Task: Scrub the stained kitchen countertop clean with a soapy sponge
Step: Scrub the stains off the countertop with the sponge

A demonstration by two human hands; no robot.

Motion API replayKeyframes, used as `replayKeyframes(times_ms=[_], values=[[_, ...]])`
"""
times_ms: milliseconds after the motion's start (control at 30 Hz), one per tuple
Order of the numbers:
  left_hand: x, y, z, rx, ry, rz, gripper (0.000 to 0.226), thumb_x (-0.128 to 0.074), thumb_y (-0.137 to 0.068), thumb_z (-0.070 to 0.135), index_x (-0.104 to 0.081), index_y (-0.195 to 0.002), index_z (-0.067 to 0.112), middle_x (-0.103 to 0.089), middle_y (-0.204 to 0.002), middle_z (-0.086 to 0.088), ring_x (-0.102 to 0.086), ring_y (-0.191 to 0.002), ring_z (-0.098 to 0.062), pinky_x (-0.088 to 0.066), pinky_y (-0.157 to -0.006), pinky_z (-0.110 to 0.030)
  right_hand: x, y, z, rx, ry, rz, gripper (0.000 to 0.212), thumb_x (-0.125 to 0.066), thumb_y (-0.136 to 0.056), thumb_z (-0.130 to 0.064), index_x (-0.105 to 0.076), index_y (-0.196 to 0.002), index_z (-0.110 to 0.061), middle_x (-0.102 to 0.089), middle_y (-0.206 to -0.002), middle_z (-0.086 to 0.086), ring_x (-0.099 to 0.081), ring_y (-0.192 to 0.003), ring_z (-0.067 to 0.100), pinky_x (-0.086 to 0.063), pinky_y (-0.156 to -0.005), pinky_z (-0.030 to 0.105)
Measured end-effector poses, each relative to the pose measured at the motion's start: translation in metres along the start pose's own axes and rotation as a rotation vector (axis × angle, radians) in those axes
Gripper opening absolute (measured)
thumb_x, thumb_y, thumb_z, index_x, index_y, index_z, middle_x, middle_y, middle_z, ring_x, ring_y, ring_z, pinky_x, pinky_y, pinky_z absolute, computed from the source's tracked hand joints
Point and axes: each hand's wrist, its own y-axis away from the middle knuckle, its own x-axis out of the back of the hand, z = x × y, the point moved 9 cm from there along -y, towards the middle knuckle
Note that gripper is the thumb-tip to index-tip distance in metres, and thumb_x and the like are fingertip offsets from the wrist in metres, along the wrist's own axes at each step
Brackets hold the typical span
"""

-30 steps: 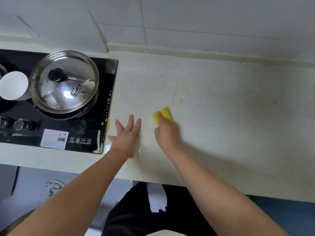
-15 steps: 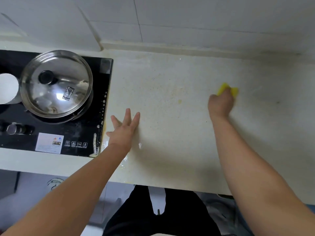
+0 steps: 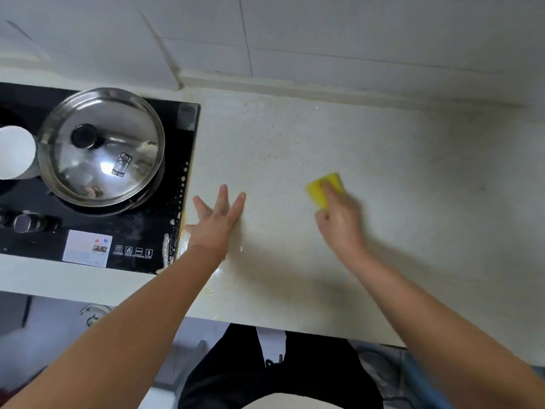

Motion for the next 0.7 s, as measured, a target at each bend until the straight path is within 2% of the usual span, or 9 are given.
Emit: replayKeyframes(times_ms=[67,167,233,333,400,467,533,600,700], values=[[-0.003,-0.002,0.002,0.003,-0.011,0.001,0.157,-0.092,-0.066,-0.001,0.032,-0.152,0.045,0.032,-0.163,0.003,-0.001,-0.149,-0.06,-0.059,-0.079,-0.057,0.06,-0.062,0.06,-0.314,-0.041,0.241,0.05,-0.054,-0.075,-0.013,-0.062,-0.123,0.0,-0.066,-0.112,0.025,-0.062,-0.098,0.041,-0.045,-0.081,0.038],[-0.006,-0.004,-0.002,0.028,-0.007,0.006,0.158,-0.09,-0.067,-0.004,0.035,-0.151,0.046,0.034,-0.163,0.002,0.001,-0.149,-0.06,-0.06,-0.08,-0.057,0.079,-0.139,0.095,-0.598,-0.016,0.308,0.052,-0.042,-0.075,-0.023,-0.063,-0.118,-0.002,-0.064,-0.122,0.019,-0.057,-0.116,0.037,-0.037,-0.094,0.036],[-0.007,-0.007,-0.001,0.006,0.013,0.008,0.16,-0.089,-0.067,-0.007,0.037,-0.149,0.048,0.037,-0.162,0.004,0.004,-0.15,-0.059,-0.058,-0.086,-0.061,0.045,-0.162,0.059,-0.546,0.021,0.234,0.044,-0.05,-0.084,-0.013,-0.062,-0.126,-0.007,-0.06,-0.132,0.016,-0.054,-0.124,0.033,-0.037,-0.098,0.031],[-0.009,-0.005,-0.004,-0.003,0.06,-0.022,0.161,-0.089,-0.066,-0.008,0.036,-0.148,0.051,0.039,-0.161,0.007,0.008,-0.151,-0.058,-0.054,-0.091,-0.065,-0.027,-0.146,-0.035,-0.128,-0.057,0.023,0.05,-0.054,-0.081,0.001,-0.064,-0.129,-0.009,-0.056,-0.141,0.017,-0.047,-0.136,0.03,-0.038,-0.109,0.031],[-0.004,-0.003,-0.003,-0.018,0.061,-0.014,0.161,-0.089,-0.068,-0.006,0.038,-0.146,0.053,0.039,-0.161,0.007,0.009,-0.151,-0.058,-0.054,-0.092,-0.066,-0.061,-0.098,-0.071,0.095,0.013,-0.146,0.053,-0.058,-0.081,-0.004,-0.062,-0.133,-0.015,-0.057,-0.141,0.011,-0.049,-0.135,0.027,-0.041,-0.107,0.03],[-0.002,-0.002,-0.003,-0.021,0.081,-0.043,0.16,-0.091,-0.068,-0.002,0.037,-0.146,0.055,0.041,-0.161,0.009,0.013,-0.151,-0.056,-0.051,-0.095,-0.068,-0.063,-0.061,-0.074,0.212,0.027,-0.19,0.056,-0.062,-0.077,-0.006,-0.061,-0.133,-0.017,-0.063,-0.134,0.01,-0.06,-0.12,0.03,-0.051,-0.095,0.033],[0.003,-0.002,-0.007,-0.017,0.086,-0.065,0.16,-0.095,-0.065,0.004,0.033,-0.149,0.055,0.042,-0.16,0.009,0.016,-0.151,-0.055,-0.05,-0.096,-0.068,-0.037,-0.059,-0.052,0.173,-0.007,-0.027,0.06,-0.063,-0.073,-0.002,-0.061,-0.132,-0.009,-0.068,-0.117,0.019,-0.066,-0.096,0.038,-0.056,-0.077,0.038],[0.008,-0.003,-0.008,-0.031,0.062,-0.07,0.163,-0.098,-0.062,0.011,0.034,-0.148,0.055,0.043,-0.159,0.009,0.015,-0.152,-0.054,-0.053,-0.093,-0.065,0.013,-0.082,-0.007,-0.033,-0.04,0.228,0.064,-0.058,-0.074,-0.003,-0.054,-0.138,-0.004,-0.068,-0.109,0.025,-0.065,-0.085,0.041,-0.051,-0.072,0.039],[0.006,-0.003,-0.008,-0.014,0.041,-0.08,0.164,-0.099,-0.061,0.017,0.036,-0.147,0.053,0.044,-0.159,0.007,0.014,-0.151,-0.055,-0.056,-0.09,-0.061,0.067,-0.119,0.071,-0.372,0.051,0.372,0.061,-0.056,-0.083,-0.012,-0.048,-0.142,-0.004,-0.065,-0.12,0.023,-0.062,-0.105,0.039,-0.047,-0.087,0.041]])
